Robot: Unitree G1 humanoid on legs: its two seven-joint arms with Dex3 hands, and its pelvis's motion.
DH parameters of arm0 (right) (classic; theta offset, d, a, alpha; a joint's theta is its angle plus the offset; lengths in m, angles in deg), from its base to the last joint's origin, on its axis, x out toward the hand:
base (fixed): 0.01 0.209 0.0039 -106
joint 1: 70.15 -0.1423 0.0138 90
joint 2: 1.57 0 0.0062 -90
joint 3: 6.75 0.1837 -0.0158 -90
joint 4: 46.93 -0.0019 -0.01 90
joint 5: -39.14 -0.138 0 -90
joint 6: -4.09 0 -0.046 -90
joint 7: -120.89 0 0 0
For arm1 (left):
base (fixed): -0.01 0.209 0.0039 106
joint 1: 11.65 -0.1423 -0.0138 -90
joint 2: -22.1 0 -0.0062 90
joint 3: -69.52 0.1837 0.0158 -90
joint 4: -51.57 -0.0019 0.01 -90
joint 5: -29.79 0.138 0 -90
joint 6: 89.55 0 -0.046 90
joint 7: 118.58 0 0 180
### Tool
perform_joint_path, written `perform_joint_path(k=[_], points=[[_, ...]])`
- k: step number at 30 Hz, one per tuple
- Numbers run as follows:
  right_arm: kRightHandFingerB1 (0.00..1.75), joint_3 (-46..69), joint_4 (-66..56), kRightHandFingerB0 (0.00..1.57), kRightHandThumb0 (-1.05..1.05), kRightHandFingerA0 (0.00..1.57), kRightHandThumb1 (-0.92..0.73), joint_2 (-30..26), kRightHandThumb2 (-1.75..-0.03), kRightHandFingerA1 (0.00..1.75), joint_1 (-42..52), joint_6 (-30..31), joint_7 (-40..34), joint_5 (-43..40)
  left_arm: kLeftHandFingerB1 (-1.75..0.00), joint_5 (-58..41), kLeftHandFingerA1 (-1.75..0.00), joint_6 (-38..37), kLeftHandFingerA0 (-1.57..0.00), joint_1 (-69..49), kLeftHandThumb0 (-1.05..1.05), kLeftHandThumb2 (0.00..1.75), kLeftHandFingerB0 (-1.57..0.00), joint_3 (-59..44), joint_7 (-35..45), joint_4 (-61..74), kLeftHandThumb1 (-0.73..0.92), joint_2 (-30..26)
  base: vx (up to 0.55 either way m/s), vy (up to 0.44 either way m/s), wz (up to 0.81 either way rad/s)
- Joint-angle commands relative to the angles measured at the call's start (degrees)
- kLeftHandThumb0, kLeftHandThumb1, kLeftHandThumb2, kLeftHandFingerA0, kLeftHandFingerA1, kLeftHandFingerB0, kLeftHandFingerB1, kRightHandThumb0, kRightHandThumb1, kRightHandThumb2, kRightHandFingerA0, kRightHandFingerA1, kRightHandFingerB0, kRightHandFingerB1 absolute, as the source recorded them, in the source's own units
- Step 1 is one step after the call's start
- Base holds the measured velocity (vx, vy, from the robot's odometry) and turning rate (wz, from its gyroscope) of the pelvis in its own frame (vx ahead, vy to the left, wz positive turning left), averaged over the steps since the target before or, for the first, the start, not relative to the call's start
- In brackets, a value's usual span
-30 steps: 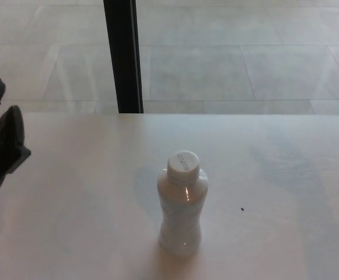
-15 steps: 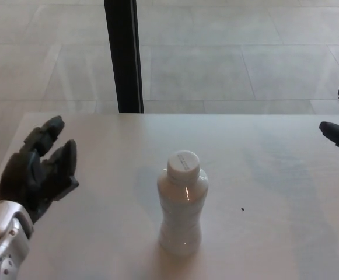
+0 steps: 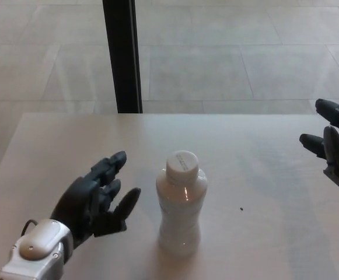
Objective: The robot uses its left hand to to lift the bottle kept on the middle of the desk and tilts it towards its right hand. It then uses its right hand to rotate its cap to open it and places the bottle and cap back on the desk
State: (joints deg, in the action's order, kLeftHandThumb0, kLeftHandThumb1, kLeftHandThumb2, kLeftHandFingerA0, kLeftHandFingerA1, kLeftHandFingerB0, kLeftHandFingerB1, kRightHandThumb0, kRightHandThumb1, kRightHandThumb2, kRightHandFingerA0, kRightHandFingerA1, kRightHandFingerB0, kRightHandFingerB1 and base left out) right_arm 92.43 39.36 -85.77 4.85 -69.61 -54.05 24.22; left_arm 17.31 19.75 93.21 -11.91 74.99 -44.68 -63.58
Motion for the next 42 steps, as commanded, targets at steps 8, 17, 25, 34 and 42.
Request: perform_joint_path(k=[8,17,25,34,42], points=[[0.34,1.3,0.3,0.35,-0.74,0.41,-0.84,0.0,-0.65,0.54,0.4,0.5,-0.8,1.5,0.0,10.4,0.0,-4.3,0.0,-3.3,-0.96,0.72,0.0,10.5,11.7,5.3,0.49,-15.7,0.0,0.0,0.0],[0.33,1.8,0.6,0.32,-0.73,0.36,-0.84,-0.1,-0.66,0.54,0.8,-0.2,-1.2,2.6,0.0,10.9,0.0,-3.9,0.0,-3.9,-1.02,0.59,0.0,9.5,10.5,4.4,0.6,-15.5,0.0,0.0,0.0],[0.34,1.3,0.0,0.33,-0.72,0.36,-0.85,0.7,-0.66,0.59,0.6,0.0,-1.8,3.0,0.0,11.6,-0.17,-6.8,0.0,-5.1,-1.03,0.99,0.0,4.7,1.1,3.6,0.58,-4.4,0.0,0.0,0.0],[0.38,1.3,0.2,0.28,-0.77,0.33,-0.73,0.4,-0.78,0.58,0.8,-0.1,-1.3,3.4,0.0,12.2,0.0,-8.2,0.0,-7.0,-1.01,0.6,0.0,-0.2,-6.1,1.7,0.63,6.4,0.0,0.0,0.0],[0.38,1.4,0.4,0.29,-0.77,0.33,-0.72,0.4,-0.78,0.6,0.8,-0.3,-0.8,3.5,0.0,11.7,0.0,-7.6,0.0,-9.1,-1.04,0.6,0.0,-0.3,-5.2,0.3,0.61,10.3,0.0,0.0,0.0]])
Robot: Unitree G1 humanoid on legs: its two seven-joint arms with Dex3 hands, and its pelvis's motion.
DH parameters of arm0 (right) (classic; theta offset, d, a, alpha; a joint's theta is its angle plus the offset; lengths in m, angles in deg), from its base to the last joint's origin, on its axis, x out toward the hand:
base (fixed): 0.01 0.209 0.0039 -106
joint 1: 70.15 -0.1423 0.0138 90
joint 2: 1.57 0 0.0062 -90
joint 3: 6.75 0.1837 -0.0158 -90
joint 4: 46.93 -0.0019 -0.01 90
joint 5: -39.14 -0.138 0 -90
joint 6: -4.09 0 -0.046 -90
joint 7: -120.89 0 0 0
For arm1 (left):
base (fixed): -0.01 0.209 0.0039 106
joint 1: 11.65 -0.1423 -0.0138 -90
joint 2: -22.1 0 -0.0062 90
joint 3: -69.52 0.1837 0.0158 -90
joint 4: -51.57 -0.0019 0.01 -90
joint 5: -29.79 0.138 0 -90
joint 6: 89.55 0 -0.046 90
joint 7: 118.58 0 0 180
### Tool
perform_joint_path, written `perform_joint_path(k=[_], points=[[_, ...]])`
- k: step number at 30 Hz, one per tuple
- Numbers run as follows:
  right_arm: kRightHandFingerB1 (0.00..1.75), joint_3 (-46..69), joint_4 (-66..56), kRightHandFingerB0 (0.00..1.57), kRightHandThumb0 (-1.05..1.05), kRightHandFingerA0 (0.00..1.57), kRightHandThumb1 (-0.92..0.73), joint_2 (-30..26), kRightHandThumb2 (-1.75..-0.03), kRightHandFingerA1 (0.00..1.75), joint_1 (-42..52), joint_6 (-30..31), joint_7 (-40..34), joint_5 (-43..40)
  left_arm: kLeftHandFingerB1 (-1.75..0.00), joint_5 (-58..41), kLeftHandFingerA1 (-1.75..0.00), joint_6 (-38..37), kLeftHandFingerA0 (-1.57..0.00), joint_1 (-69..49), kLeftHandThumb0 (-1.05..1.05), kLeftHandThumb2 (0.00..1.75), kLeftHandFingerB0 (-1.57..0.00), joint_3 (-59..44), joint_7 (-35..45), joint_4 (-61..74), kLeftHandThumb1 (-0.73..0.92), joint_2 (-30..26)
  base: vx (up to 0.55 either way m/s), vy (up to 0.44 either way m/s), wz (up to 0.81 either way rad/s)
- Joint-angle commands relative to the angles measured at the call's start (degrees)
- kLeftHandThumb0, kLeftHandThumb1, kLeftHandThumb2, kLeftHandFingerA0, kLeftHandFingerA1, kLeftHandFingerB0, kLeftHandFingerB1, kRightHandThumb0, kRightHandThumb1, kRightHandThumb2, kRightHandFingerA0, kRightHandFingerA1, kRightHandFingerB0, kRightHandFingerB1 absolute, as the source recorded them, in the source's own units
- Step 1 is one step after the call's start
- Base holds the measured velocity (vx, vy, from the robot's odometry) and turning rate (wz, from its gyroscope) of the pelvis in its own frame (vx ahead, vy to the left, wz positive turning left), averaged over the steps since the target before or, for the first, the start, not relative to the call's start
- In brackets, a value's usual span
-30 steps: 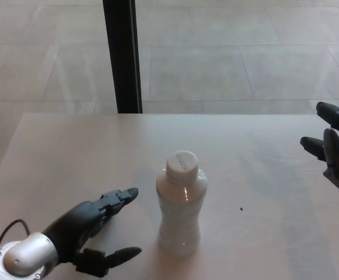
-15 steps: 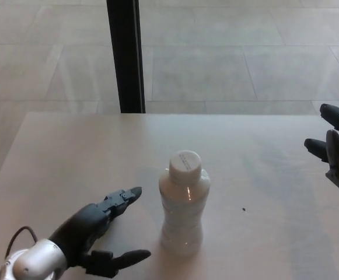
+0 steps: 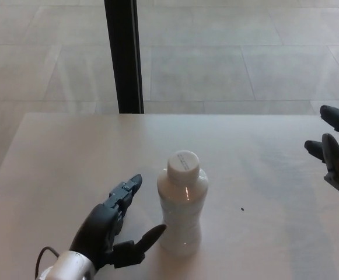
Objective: The robot uses its left hand to to lift the bottle kept on the middle of the desk and tilts it towards its right hand. It then uses its right hand to rotate its cap to open it and places the bottle and cap back on the desk
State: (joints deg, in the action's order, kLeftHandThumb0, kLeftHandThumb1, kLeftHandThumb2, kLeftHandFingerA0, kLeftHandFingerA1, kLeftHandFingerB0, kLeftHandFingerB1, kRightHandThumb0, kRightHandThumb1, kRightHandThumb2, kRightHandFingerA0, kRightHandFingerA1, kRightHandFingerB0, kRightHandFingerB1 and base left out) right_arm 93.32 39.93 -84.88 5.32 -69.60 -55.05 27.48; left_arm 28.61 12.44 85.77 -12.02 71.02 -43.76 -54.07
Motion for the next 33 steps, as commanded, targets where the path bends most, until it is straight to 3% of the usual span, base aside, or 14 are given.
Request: perform_joint_path(k=[1,3,4,8,9,10,11,14,25,26,27,28,29,33], points=[[0.38,0.5,-0.1,0.29,-0.77,0.33,-0.72,-0.5,-0.78,0.6,0.3,-0.3,0.2,0.2,0.0,0.5,0.0,-0.4,0.0,-1.6,-1.04,0.6,0.0,-0.3,-1.2,-0.8,0.61,0.9,0.0,0.0,0.0],[0.37,0.5,-0.4,0.29,-0.77,0.32,-0.73,-0.7,-0.76,0.6,0.4,-0.2,0.3,0.3,0.0,1.5,0.0,0.1,0.0,-1.2,-1.05,0.61,0.0,0.6,-1.0,-0.8,0.62,0.3,0.0,0.0,0.0],[0.33,0.5,-0.5,0.32,-0.73,0.32,-0.85,-0.7,-0.66,0.58,0.5,0.0,0.3,0.3,0.0,1.6,0.0,0.1,0.0,-1.1,-1.05,0.6,0.0,0.7,-0.9,-0.8,0.62,0.2,0.0,0.0,0.0],[0.32,0.3,0.0,0.32,-0.73,0.31,-0.86,-0.7,-0.66,0.58,0.4,-0.5,0.1,0.9,0.0,2.2,0.0,0.6,0.0,-0.4,-1.05,0.61,0.0,1.8,0.1,-1.1,0.61,-0.8,0.0,0.0,0.0],[0.36,0.2,0.2,0.28,-0.78,0.31,-0.75,-0.7,-0.76,0.6,0.5,-0.7,0.0,1.1,0.0,2.0,0.0,0.4,0.0,-0.2,-1.05,0.61,0.0,1.9,0.4,-1.4,0.6,-0.8,0.0,0.0,0.0],[0.33,0.0,0.0,0.31,-0.73,0.32,-0.86,-0.4,-0.66,0.6,0.4,-0.4,-0.5,1.5,0.0,2.0,0.0,-0.7,0.0,0.4,-1.05,0.6,0.0,2.1,0.7,-1.9,0.61,-0.9,0.0,0.0,0.0],[0.32,-0.1,0.0,0.29,-0.73,0.3,-0.86,-0.4,-0.67,0.59,0.5,-0.6,-0.5,1.7,-0.04,2.4,-0.16,-0.9,0.0,1.0,-1.05,1.05,0.0,2.4,0.3,-2.1,0.58,-0.7,0.0,0.0,0.0],[0.31,-0.2,0.3,0.29,-0.73,0.3,-0.86,-0.4,-0.67,0.59,0.4,-0.7,-0.3,1.8,-0.04,2.5,-0.14,-2.2,0.0,2.3,-1.05,1.05,0.0,2.5,-0.6,-2.8,0.58,0.0,0.0,0.0,0.0],[0.33,-0.8,0.7,0.27,-0.75,0.31,-0.86,-0.4,-0.66,0.63,0.4,-0.5,-0.5,3.2,-0.12,4.8,-0.19,-1.7,0.0,11.0,-1.05,1.02,0.0,3.5,-4.5,-4.5,0.56,5.4,0.0,0.0,0.0],[0.34,-0.8,0.8,0.27,-0.74,0.3,-0.86,-0.3,-0.66,0.65,0.4,-0.5,-0.5,3.2,0.0,4.6,0.0,-1.6,0.0,11.1,-1.02,0.84,0.0,3.6,-4.5,-4.3,0.48,5.9,0.0,0.0,0.0],[0.34,-1.0,1.0,0.27,-0.74,0.3,-0.86,-0.2,-0.66,0.65,0.2,-0.5,-0.6,3.3,0.0,4.7,0.0,-1.7,0.0,11.2,-1.02,0.84,0.0,3.4,-4.5,-4.2,0.48,5.8,0.0,0.0,0.0],[0.34,-1.1,1.4,0.27,-0.74,0.32,-0.86,-0.2,-0.66,0.65,0.0,-0.7,-0.6,3.6,-0.09,3.9,-0.18,-2.0,0.0,11.3,-1.04,1.04,0.0,3.1,-4.1,-4.6,0.56,6.3,0.0,0.0,0.0],[0.33,-0.9,1.5,0.27,-0.74,0.32,-0.86,0.1,-0.66,0.65,0.0,-0.4,-0.7,3.2,0.0,3.6,0.0,-2.5,0.0,11.1,-1.05,0.61,0.0,3.4,-3.6,-5.1,0.61,6.7,0.0,0.0,0.0],[0.32,-0.9,1.8,0.26,-0.74,0.32,-0.86,-0.1,-0.66,0.63,-0.1,-0.5,-0.8,3.5,0.0,3.9,0.0,-2.2,0.0,9.8,-1.05,0.63,0.0,4.4,-2.9,-5.4,0.6,6.9,0.0,0.0,0.0]])
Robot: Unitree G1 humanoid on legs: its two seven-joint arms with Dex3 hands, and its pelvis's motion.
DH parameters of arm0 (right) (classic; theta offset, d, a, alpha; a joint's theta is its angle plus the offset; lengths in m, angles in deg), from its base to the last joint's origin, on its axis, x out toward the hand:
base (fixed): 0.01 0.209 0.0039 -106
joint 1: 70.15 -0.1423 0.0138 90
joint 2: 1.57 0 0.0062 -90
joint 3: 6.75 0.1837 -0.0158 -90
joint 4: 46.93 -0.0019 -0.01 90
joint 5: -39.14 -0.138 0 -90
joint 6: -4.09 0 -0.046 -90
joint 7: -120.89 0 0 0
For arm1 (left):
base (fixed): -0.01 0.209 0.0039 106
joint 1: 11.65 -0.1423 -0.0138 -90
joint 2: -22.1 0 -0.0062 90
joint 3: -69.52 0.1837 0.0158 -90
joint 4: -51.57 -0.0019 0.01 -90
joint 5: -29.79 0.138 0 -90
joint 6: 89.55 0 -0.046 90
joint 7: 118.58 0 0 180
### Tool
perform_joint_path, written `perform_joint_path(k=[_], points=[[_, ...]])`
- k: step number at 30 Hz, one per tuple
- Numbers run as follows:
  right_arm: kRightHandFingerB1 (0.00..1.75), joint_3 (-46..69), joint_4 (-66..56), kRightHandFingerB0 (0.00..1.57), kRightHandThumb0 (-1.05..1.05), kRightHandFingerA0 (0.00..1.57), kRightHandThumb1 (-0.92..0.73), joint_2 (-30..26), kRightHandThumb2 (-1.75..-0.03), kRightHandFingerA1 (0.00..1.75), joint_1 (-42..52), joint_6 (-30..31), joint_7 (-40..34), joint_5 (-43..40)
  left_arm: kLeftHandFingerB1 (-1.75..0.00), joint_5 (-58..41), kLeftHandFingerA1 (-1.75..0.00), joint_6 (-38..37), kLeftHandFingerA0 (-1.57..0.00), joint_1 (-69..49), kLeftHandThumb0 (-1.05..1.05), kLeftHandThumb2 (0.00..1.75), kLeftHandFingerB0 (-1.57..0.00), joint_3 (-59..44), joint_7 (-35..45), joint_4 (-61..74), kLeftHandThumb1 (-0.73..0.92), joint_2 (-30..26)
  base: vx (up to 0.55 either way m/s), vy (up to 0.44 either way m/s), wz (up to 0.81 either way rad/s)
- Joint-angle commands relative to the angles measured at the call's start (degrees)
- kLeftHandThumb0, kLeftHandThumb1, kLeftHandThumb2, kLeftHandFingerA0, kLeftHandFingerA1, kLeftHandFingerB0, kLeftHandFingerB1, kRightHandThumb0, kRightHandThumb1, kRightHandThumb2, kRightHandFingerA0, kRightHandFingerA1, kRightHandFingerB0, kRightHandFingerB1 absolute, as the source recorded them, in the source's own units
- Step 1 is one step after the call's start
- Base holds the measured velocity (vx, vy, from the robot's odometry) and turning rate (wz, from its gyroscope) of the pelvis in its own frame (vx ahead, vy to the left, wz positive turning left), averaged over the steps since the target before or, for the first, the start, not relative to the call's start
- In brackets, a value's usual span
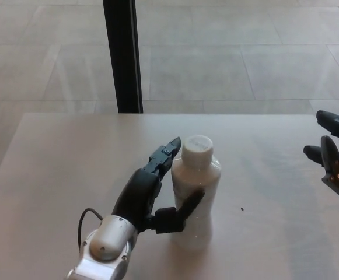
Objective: The robot uses its left hand to to lift the bottle kept on the middle of the desk and tilts it towards its right hand. It then uses its right hand to rotate its cap to open it and places the bottle and cap back on the desk
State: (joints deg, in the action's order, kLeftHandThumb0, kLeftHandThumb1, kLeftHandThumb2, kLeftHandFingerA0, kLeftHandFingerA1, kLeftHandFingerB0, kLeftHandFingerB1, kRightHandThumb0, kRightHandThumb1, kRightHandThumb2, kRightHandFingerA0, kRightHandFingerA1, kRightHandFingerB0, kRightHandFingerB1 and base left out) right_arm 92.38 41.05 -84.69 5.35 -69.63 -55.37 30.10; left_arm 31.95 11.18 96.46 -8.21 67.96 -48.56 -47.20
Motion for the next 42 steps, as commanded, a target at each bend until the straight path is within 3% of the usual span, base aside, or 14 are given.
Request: perform_joint_path(k=[1,3,6,7,8,10,14,15,18,19,29,32,38,42], points=[[0.32,0.2,0.9,0.26,-0.74,0.32,-0.86,-0.3,-0.66,0.64,-0.1,-0.8,-0.5,0.9,0.0,1.0,0.0,-1.8,0.0,-1.4,-1.05,0.64,0.0,1.0,0.3,-0.9,0.61,-0.4,0.0,0.0,0.0],[0.45,0.7,1.4,0.17,-0.73,0.28,-0.68,-0.4,-1.04,0.64,0.0,-1.5,-0.5,0.8,0.0,0.5,0.0,-2.0,0.0,-2.8,-1.05,0.63,0.0,1.6,1.6,-1.1,0.62,-0.7,0.0,0.0,0.0],[0.3,0.9,1.1,0.24,-0.73,0.27,-0.86,-0.3,-0.67,0.61,0.2,-1.3,-0.9,1.1,0.0,0.6,0.0,-1.1,0.0,-3.3,-1.05,0.65,0.0,2.1,2.0,-1.0,0.62,-1.2,0.0,0.0,0.0],[0.44,1.1,0.9,0.17,-0.74,0.25,-0.68,-0.2,-1.03,0.64,0.3,-1.4,-1.3,1.2,0.0,0.1,0.0,-1.5,0.0,-3.8,-1.05,0.64,0.0,2.3,3.1,-1.4,0.64,-1.5,0.0,0.0,0.0],[0.3,1.2,1.0,0.25,-0.74,0.27,-0.84,-0.1,-0.67,0.66,0.4,-1.5,-1.7,1.5,0.0,-0.2,0.0,-1.8,0.0,-4.0,-1.05,0.64,0.0,2.5,3.9,-1.7,0.64,-1.7,0.0,0.0,0.0],[0.45,1.0,1.6,0.18,-0.74,0.26,-0.67,0.2,-1.02,0.66,-0.3,-1.8,-2.0,1.9,0.0,0.7,0.0,-1.4,0.0,-3.8,-1.05,0.65,0.0,3.4,4.9,-1.3,0.65,-3.0,0.0,0.0,0.0],[0.3,0.9,1.9,0.26,-0.72,0.26,-0.84,0.3,-0.66,0.7,-0.2,-2.6,-2.9,2.8,0.0,-0.7,0.0,-1.0,0.0,-3.9,-1.05,0.63,0.0,4.2,6.9,-1.6,0.63,-3.0,0.0,0.0,0.0],[0.3,1.1,2.4,0.27,-0.71,0.27,-0.83,0.4,-0.66,0.67,-0.3,-3.1,-3.1,3.0,-0.06,-1.8,-0.15,-0.4,0.0,-4.1,-1.05,1.06,0.0,3.7,6.7,-1.5,0.54,-1.9,0.0,0.0,0.0],[0.45,1.2,2.6,0.21,-0.71,0.29,-0.66,0.5,-1.0,0.66,-0.3,-3.1,-3.4,3.1,-0.08,-2.4,-0.18,-0.5,0.0,-4.4,-1.05,1.05,0.0,3.3,6.8,-1.9,0.54,-0.9,0.0,0.0,0.0],[0.3,1.2,3.0,0.27,-0.69,0.3,-0.83,0.5,-0.66,0.69,-0.2,-4.0,-3.6,3.4,-0.09,-2.6,-0.25,-0.2,0.0,-4.3,-1.04,1.0,0.0,2.9,5.3,-2.0,0.57,0.8,0.0,0.0,0.0],[0.31,1.6,2.7,0.31,-0.62,0.37,-0.8,1.7,-0.65,0.71,-0.8,-3.1,-6.1,4.1,0.0,0.5,-0.49,-0.1,-0.04,-1.6,-0.96,0.89,0.0,0.8,-6.8,-4.6,0.47,12.5,0.0,0.0,0.0],[0.33,2.4,2.9,0.34,-0.61,0.42,-0.77,2.6,-0.64,0.76,-1.4,-3.3,-8.1,4.2,-0.18,4.6,-0.94,-1.8,-0.4,-1.4,-0.74,0.59,0.0,2.3,-16.8,-7.3,0.63,16.3,0.0,0.0,0.0],[0.35,4.4,3.8,0.38,-0.51,0.48,-0.76,4.0,-0.64,0.84,-2.9,-4.4,-11.3,4.0,-0.28,9.6,-1.27,-2.2,-0.93,-0.2,-0.46,0.81,-0.01,5.8,-25.4,-12.1,0.47,17.3,0.0,0.0,0.0],[0.36,5.9,3.3,0.43,-0.43,0.53,-0.76,4.4,-0.63,0.83,-3.7,-4.1,-13.1,3.8,-0.49,12.3,-1.46,-0.4,-0.86,-0.3,0.03,0.64,-0.18,8.4,-27.9,-12.9,0.78,16.4,0.0,0.0,0.0]])
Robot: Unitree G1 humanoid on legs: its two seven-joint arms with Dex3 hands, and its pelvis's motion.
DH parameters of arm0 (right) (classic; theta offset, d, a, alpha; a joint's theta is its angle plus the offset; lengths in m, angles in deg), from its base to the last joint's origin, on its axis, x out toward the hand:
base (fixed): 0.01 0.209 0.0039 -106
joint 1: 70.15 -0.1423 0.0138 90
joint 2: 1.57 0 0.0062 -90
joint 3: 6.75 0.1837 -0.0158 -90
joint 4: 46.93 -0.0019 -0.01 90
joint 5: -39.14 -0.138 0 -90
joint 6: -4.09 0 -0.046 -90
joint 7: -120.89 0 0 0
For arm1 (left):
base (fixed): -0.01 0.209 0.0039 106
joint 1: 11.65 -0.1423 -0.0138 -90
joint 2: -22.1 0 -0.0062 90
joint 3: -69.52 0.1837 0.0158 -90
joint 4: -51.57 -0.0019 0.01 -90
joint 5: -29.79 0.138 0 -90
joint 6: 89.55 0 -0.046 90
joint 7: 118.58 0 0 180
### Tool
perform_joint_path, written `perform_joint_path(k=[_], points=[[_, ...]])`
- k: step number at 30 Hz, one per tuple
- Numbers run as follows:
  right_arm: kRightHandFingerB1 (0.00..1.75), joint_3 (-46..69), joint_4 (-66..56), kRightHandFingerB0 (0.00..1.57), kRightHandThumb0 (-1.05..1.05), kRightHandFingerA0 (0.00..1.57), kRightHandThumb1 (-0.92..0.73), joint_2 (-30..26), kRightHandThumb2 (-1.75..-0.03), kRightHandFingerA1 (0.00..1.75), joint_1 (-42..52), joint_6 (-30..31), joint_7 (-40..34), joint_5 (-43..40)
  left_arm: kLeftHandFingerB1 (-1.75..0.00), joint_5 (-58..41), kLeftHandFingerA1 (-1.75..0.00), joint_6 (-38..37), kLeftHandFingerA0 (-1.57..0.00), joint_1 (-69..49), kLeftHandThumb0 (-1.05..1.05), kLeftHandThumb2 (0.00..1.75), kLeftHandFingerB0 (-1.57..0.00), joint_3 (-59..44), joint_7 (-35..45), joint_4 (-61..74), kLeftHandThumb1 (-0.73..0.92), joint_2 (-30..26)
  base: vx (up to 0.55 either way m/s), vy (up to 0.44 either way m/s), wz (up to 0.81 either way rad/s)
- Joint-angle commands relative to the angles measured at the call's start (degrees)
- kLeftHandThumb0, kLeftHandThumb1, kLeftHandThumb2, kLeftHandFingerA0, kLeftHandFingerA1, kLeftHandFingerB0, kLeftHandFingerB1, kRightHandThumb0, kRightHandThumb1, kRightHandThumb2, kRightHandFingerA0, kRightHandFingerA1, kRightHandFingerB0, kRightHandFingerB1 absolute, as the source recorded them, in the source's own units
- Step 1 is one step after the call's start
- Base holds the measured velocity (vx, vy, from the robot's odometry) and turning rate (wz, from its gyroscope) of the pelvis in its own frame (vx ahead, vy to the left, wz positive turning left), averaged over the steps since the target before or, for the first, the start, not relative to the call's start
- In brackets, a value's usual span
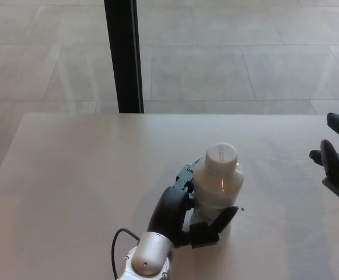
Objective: The robot uses its left hand to to lift the bottle kept on the middle of the desk and tilts it towards its right hand. It then uses its right hand to rotate its cap to open it and places the bottle and cap back on the desk
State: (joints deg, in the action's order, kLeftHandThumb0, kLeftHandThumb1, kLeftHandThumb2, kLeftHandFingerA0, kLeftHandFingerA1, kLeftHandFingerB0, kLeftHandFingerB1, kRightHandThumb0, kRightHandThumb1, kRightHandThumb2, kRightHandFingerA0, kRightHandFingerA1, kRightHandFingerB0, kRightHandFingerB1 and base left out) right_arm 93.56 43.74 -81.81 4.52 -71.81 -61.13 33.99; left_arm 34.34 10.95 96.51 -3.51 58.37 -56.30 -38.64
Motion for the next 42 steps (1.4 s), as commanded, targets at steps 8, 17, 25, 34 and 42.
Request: perform_joint_path(k=[8,17,25,34,42], points=[[0.37,7.0,0.3,0.47,-0.36,0.52,-0.77,2.1,-0.63,0.89,-3.2,-3.6,-8.3,0.2,-0.96,10.4,-1.27,4.0,-0.84,1.1,0.13,0.9,-0.86,7.6,-14.8,-5.1,0.76,4.3,0.0,0.0,0.0],[0.38,7.5,-0.1,0.51,-0.33,0.71,-0.77,3.9,-0.63,1.08,-2.0,-6.8,-7.0,-0.8,-1.75,9.6,-1.75,0.7,-0.87,0.7,0.08,1.31,-0.71,8.5,-15.1,-4.7,0.67,3.6,0.0,0.0,0.0],[0.39,0.8,-4.3,0.51,-0.41,0.86,-0.65,-3.4,-0.6,1.02,2.2,-7.2,2.6,1.7,-1.73,10.1,-1.75,2.7,-0.96,-0.4,0.02,1.31,-0.73,5.9,-10.3,3.1,0.57,-4.2,0.0,0.0,0.0],[0.36,-8.4,-12.0,0.52,-0.48,0.82,-0.59,-16.6,-0.58,0.9,9.0,-9.7,11.5,8.3,-1.58,10.8,-1.75,12.9,-0.88,4.3,0.01,1.29,-0.7,2.1,1.8,8.4,0.55,-17.6,0.0,0.0,0.0],[0.37,-13.4,-16.2,0.52,-0.47,0.84,-0.57,-21.1,-0.57,0.83,11.5,-12.7,11.1,13.2,-1.27,11.6,-1.71,19.8,-0.91,6.5,-0.05,1.26,-0.75,2.9,8.6,11.2,0.47,-26.0,0.0,0.0,0.0]])
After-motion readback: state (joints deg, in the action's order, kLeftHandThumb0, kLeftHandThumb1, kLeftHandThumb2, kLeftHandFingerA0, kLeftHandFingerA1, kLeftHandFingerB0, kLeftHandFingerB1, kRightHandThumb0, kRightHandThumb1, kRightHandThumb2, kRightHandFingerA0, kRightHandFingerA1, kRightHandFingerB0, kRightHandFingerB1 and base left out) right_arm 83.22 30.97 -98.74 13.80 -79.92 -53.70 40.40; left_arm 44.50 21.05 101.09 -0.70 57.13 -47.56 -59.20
